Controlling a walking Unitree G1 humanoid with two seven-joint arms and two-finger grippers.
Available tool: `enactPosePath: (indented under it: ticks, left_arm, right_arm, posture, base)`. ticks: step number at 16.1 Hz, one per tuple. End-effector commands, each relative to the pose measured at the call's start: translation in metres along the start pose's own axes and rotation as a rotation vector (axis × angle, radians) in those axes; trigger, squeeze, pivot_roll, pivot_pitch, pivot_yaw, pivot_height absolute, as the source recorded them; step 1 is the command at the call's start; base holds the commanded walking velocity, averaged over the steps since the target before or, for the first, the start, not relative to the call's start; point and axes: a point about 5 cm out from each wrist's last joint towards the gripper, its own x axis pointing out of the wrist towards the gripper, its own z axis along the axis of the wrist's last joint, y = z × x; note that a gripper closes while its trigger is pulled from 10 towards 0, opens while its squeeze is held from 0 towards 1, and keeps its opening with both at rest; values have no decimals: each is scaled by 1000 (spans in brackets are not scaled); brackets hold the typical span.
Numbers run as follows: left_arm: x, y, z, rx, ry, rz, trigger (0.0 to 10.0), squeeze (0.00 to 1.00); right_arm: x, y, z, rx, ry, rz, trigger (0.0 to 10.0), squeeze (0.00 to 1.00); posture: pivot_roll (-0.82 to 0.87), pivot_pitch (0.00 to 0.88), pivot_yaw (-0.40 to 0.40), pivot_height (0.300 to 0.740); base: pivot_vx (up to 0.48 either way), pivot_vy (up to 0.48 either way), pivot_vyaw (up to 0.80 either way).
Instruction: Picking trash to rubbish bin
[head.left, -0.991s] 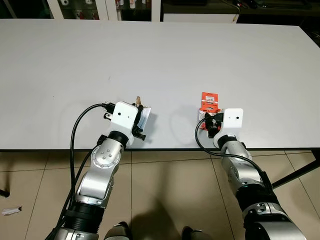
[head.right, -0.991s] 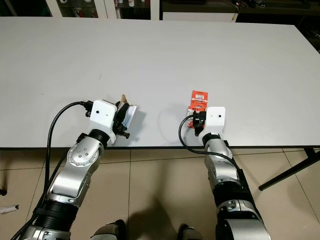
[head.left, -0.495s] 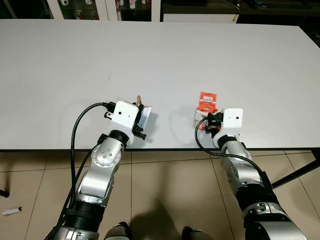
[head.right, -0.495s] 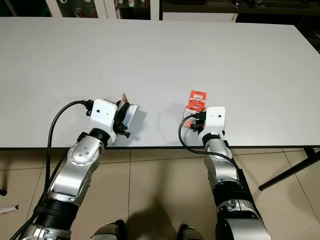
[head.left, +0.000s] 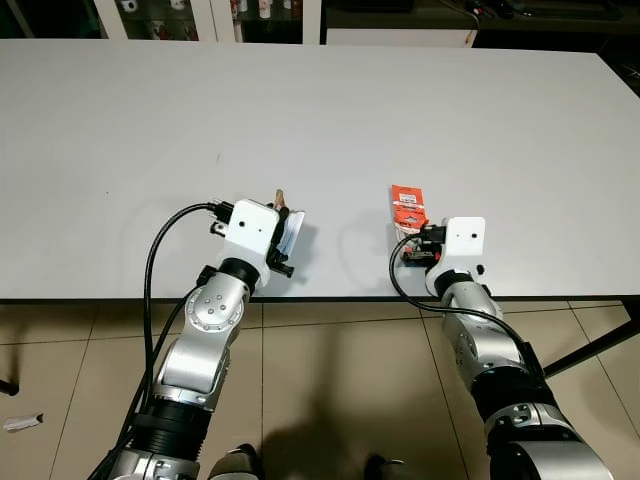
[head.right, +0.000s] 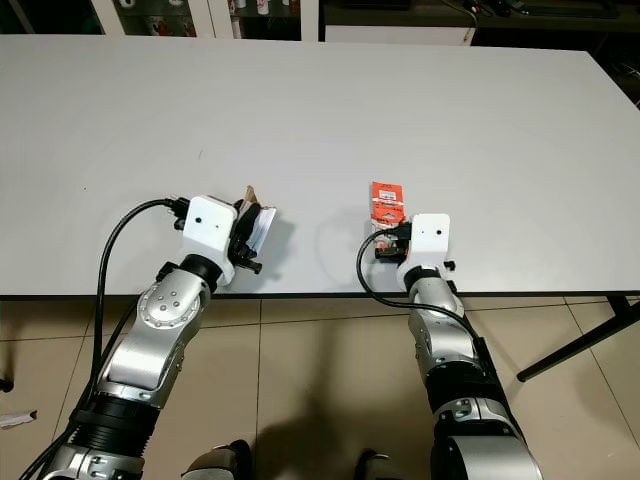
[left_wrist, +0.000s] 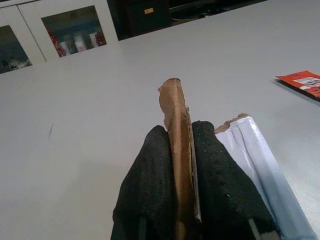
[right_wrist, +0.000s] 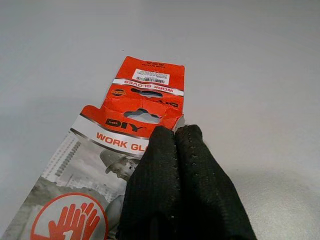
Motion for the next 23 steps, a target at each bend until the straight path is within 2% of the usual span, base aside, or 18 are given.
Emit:
enactPosePath:
  ticks: [1, 3, 4, 6, 7, 8, 11, 15, 20, 23]
  left_arm:
    - [1, -3, 0, 11, 2, -16, 10000, 0]
    - [2, -3, -1, 12, 1, -13, 10000, 0]
    - [2, -2, 0, 12, 0, -11, 10000, 0]
    - [4, -2, 0, 10, -5, -8, 10000, 0]
    - [4, -2, 1, 6, -11, -3, 10000, 0]
    - [4, -1, 2, 4, -15, -1, 10000, 0]
    - [5, -2, 3, 0, -22, 2, 10000, 0]
    - [6, -2, 4, -5, -33, 7, 10000, 0]
    - [6, -2, 5, -15, -44, 19, 10000, 0]
    - [6, -1, 4, -34, -48, 34, 10000, 0]
  right_arm:
    - [-13, 1, -38, 18, 159, 4, 0, 0]
    - [-12, 1, -36, 18, 154, 0, 0, 0]
    - [-10, 0, -32, 23, 141, -12, 10000, 0]
    - [-6, -2, -20, 92, 89, -37, 10000, 0]
    - [0, -4, 1, 183, -3, -45, 10000, 0]
    - [4, -4, 17, 233, -68, -43, 10000, 0]
    - [8, -3, 39, 289, -151, -45, 10000, 0]
    - [9, -4, 51, 363, -188, -45, 10000, 0]
    - [8, -7, 61, 412, -214, -47, 10000, 0]
    - [6, -7, 72, 455, -269, -24, 10000, 0]
  posture:
    - [23, 150, -2, 740]
    - [22, 147, -2, 740]
    - [22, 145, -3, 740]
    - [21, 142, -3, 740]
    - [20, 142, -4, 740]
    - [19, 141, -4, 740]
    - [19, 141, -4, 740]
    - [14, 137, -6, 740]
    - [15, 137, -9, 740]
    - [10, 132, -8, 740]
  base:
    - [0, 0, 0]
    - [0, 0, 0]
    - [0, 0, 0]
    - [0, 0, 0]
    - [0, 0, 0]
    - [0, 0, 0]
    - [0, 0, 0]
    - [0, 0, 0]
    - [0, 0, 0]
    - [0, 0, 0]
